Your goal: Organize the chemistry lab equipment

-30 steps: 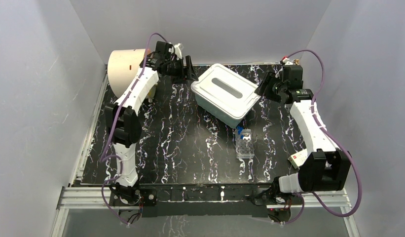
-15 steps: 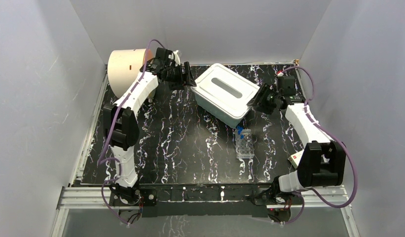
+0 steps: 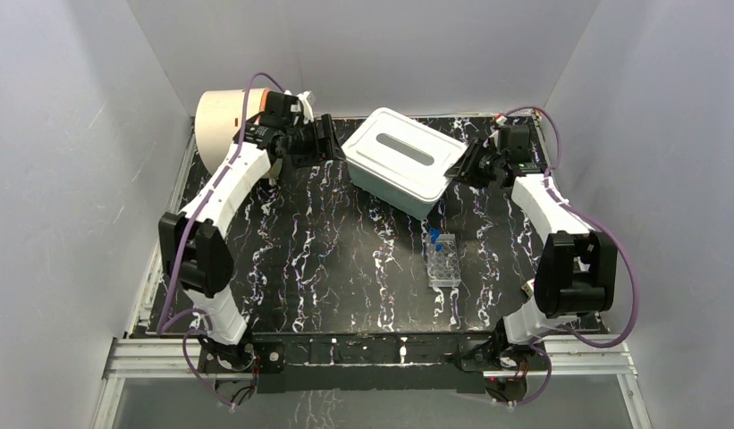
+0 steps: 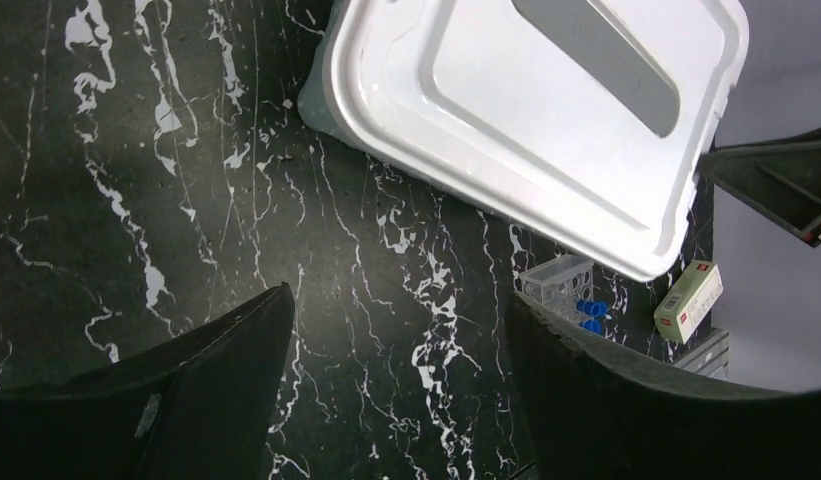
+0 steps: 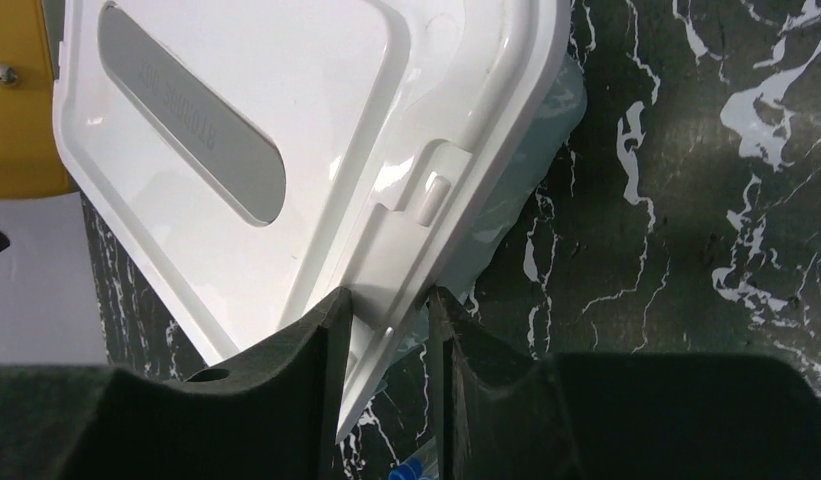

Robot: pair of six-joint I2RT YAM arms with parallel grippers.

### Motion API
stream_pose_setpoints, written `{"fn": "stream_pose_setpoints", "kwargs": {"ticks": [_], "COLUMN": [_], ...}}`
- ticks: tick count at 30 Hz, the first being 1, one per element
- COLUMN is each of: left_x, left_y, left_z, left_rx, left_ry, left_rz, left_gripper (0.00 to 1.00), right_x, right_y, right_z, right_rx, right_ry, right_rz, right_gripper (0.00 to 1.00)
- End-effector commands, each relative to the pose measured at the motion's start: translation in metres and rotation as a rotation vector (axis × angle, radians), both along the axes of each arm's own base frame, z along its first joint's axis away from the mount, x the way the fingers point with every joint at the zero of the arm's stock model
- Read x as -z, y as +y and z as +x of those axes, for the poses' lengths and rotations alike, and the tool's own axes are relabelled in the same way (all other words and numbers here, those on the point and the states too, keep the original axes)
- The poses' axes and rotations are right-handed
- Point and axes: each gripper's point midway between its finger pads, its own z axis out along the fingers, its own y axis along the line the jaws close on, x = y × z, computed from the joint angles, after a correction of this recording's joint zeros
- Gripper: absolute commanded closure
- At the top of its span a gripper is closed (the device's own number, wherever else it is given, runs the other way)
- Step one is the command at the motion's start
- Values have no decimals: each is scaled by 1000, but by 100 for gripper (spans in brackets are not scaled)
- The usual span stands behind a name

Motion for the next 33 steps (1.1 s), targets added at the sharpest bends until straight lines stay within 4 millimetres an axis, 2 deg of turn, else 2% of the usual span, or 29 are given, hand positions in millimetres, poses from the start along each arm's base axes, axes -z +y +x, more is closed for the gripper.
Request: {"fn": "stream_pose_setpoints", "kwargs": {"ticks": [1, 4, 8, 10, 13, 15, 20, 26, 30, 33], "left_x": [-28, -31, -38, -40, -50, -57, -71, -83, -92, -109], "left_y": [13, 21, 33, 43, 55, 63, 87, 114, 128, 140], "left_z": [-20, -32, -49, -58, -71, -78, -95, -121, -139, -149], "left_rx": [-41, -62, -101, -132, -171, -199, -268, -348, -390, -426], "left_ry": [-61, -68, -84, -86, -108, -119, -142, -161, -196, -245], "left_rz": [5, 12, 25, 47, 67, 78, 142, 199, 210, 215], "left_gripper": [23, 21, 13, 4, 2, 2, 2, 2, 2, 2], "right_x": [-8, -13, -45, -65, -94, -111, -134, -162, -186, -204], "right_y": [-5, -8, -16, -19, -25, -28, -43, -71, -90, -100], "right_z": [30, 39, 44, 40, 28, 16, -26, -84, -122, -147], "right_rx": [-29, -31, -8, -9, -5, -5, 35, 139, 228, 283], "right_ry": [-94, -98, -151, -190, -232, -255, -277, -354, -440, -517], "right_rz": [-74, -108, -151, -174, -208, -223, -275, -366, -405, -416], "right_gripper": [59, 57, 49, 47, 41, 36, 24, 3, 2, 1]}}
